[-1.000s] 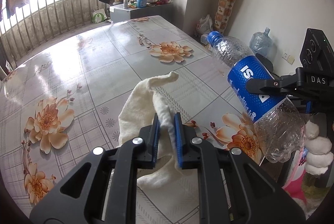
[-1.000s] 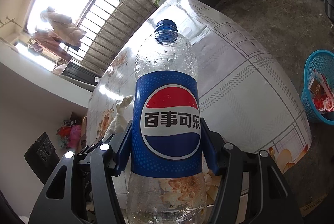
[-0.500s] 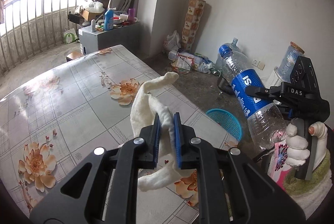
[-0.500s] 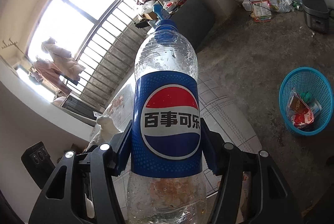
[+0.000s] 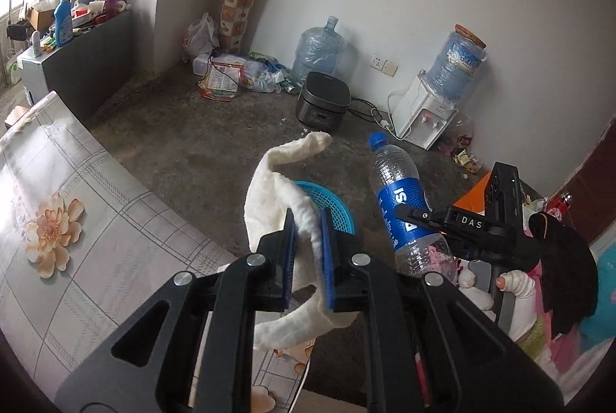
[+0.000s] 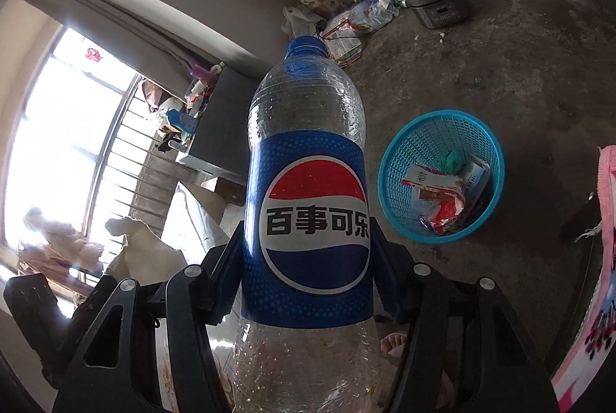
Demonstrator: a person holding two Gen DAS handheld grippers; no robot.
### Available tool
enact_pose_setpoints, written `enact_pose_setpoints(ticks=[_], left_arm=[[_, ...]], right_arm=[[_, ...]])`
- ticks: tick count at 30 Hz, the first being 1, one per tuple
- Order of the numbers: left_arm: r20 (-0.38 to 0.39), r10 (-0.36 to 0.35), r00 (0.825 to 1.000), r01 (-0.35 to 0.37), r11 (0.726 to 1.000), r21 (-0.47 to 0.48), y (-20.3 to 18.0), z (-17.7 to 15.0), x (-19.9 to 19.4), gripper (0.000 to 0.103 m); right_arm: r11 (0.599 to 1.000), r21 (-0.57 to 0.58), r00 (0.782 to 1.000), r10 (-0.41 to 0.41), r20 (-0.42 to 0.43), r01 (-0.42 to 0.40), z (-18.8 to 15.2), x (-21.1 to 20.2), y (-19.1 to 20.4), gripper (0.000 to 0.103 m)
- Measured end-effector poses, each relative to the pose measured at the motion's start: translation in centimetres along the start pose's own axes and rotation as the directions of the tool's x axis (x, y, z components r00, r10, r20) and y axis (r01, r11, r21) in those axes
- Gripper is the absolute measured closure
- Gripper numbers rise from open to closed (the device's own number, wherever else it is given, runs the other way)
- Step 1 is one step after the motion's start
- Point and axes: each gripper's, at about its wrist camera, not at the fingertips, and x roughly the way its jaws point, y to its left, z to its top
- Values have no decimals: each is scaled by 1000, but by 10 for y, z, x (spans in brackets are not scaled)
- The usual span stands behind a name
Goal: Collect trash
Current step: 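Carry cloth and bottle over the blue wastebasket and open both tools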
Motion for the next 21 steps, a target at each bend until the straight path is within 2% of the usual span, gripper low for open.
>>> enact_pose_setpoints(ticks=[3,8,11,13,15,16,17,19,21], left_arm=[[-88,-37,995,37,999,0,-8,4,51,92],[-222,-67,973,69,998,2,-20,12,130,92],[-276,-74,958,81,997,12,-30,28,173,92],[-286,-54,957,67,997,38,-37,38,196,92],[-291,-42,956,64,996,68,-43,49,222,82],[-315,-42,948,72,994,85,-47,55,242,57],[-330,-31,943,66,994,93,-48,56,256,43],[-325,19,946,13,995,97,-42,53,278,43],[-338,19,941,-4,999,45,-28,48,282,43]], right_arm=[[997,63,998,-43,-46,45,2,23,-31,45],[981,160,986,-90,-139,112,5,62,-74,45],[967,223,980,-82,-182,122,16,82,-90,45],[960,254,982,-75,-175,119,30,92,-98,44],[956,271,984,-73,-160,115,49,107,-109,44],[951,287,985,-70,-157,114,57,116,-117,44],[946,309,986,-56,-158,103,65,125,-127,38],[928,345,980,-84,-178,142,72,140,-149,26],[906,386,977,-111,-183,175,66,143,-165,26]])
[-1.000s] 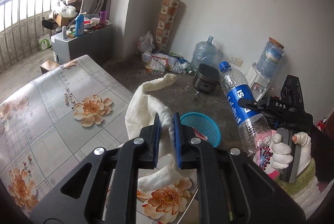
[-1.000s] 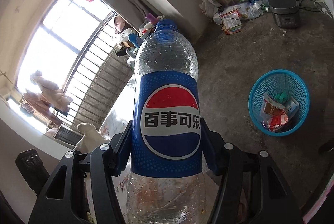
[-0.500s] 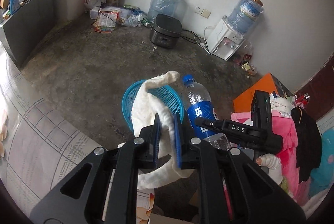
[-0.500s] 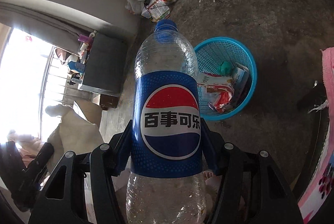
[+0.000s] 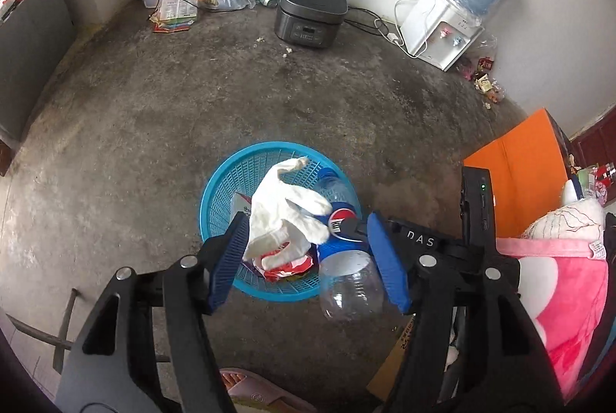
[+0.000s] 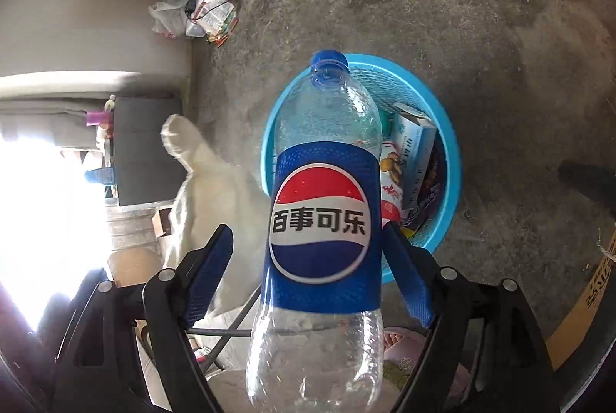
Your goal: Collect trash
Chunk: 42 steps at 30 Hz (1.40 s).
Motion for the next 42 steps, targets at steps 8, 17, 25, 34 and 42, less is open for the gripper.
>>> enact_pose_setpoints(ticks=[8,17,25,34,42], left_arm=[[76,-27,997,30,999,-29,14,-36,-64,43],[361,65,930,-27,994,-109,27,-110,-230,16],[327,602,728,-381,752,-538,67,-224,-325,9],[149,775,614,-469,510,-721,73,-345,-354,9],[54,724,688,-436,471,-767,83,-390,-334,9]], right_arm=[[998,-49,999,49,20,-48,-14,-5,-9,26],[824,-565,957,118,266,55,-79,-76,114,26],[441,-885,784,492,378,150,-235,-172,217,6],[216,-965,783,570,250,151,-368,-184,247,6],[32,-958,913,294,282,285,-415,-154,231,6]])
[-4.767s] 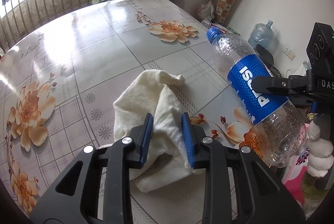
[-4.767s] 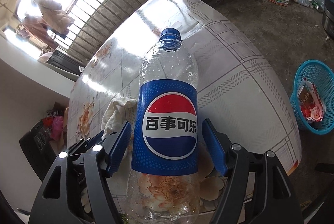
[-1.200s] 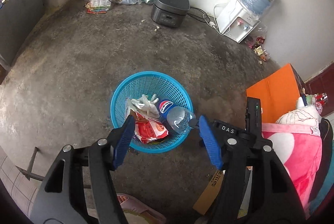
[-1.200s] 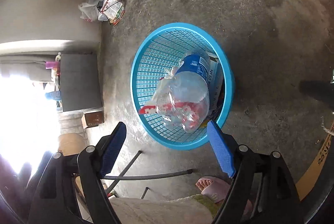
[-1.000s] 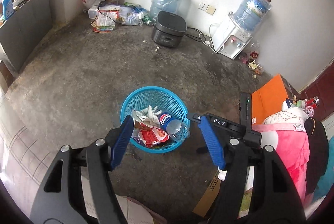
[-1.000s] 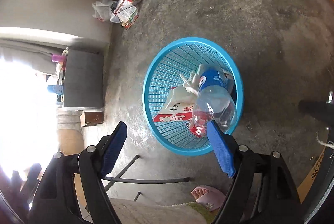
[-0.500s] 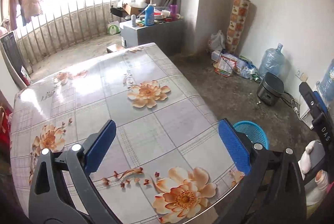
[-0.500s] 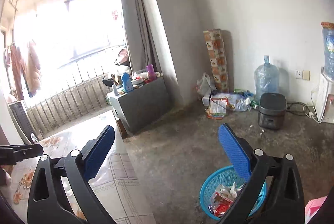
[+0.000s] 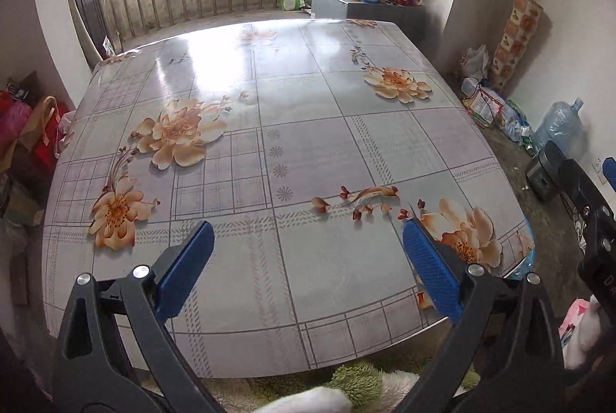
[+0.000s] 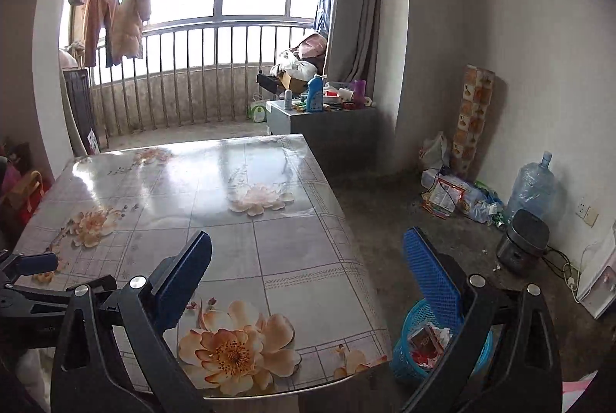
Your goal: Collect trash
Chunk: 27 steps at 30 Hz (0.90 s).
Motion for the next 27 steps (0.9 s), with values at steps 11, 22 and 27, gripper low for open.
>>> enact_pose_setpoints(ticks=[11,22,27], left_arm=[[-57,-32,998,35,997,64,-11,-11,9,9],[-56,-13,998,20,994,109,-23,-9,8,9],[-51,-12,999,18,991,135,-31,-9,6,9]], right_arm=[[992,25,955,-112,-275,123,-35,7,-17,6],[978,76,934,-163,-318,196,-47,4,-35,6],[971,101,932,-174,-318,215,-47,5,-45,6]])
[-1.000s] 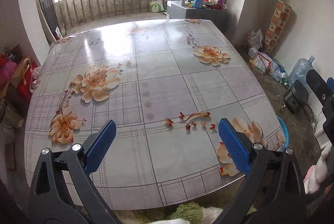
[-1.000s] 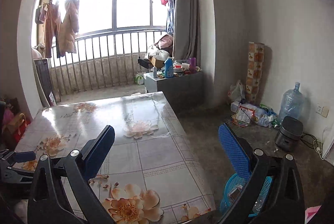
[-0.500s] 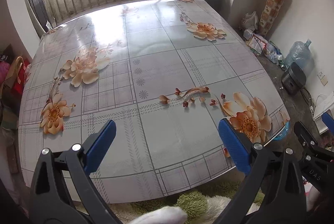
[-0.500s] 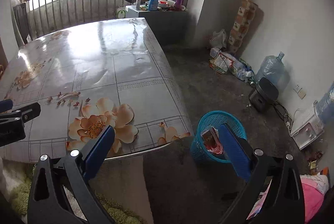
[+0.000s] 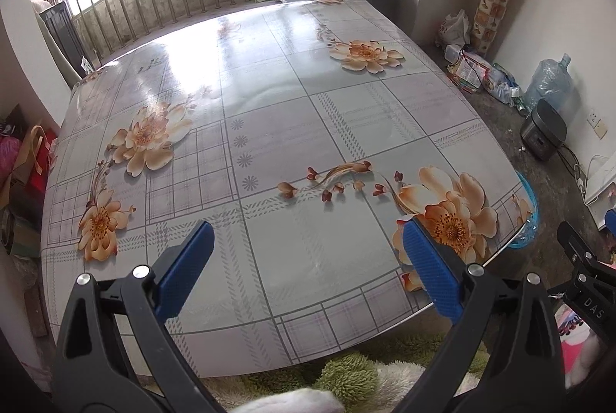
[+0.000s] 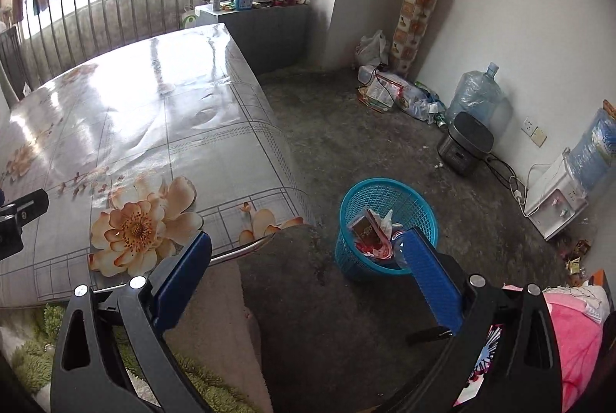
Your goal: Collect trash
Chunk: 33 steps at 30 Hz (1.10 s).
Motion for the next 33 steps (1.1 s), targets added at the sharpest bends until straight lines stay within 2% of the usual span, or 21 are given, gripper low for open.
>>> enact_pose_setpoints(ticks=[10,33], left_arm=[[12,1,1000,-1,999,51,-12,2,-4,9],[16,3,1000,-3,998,58,-15,3,-5,9]], right_arm=[[1000,16,1000,4,-1,-4,-1,4,-6,6],[1000,18,1000,5,5,-5,2,2,-5,6]])
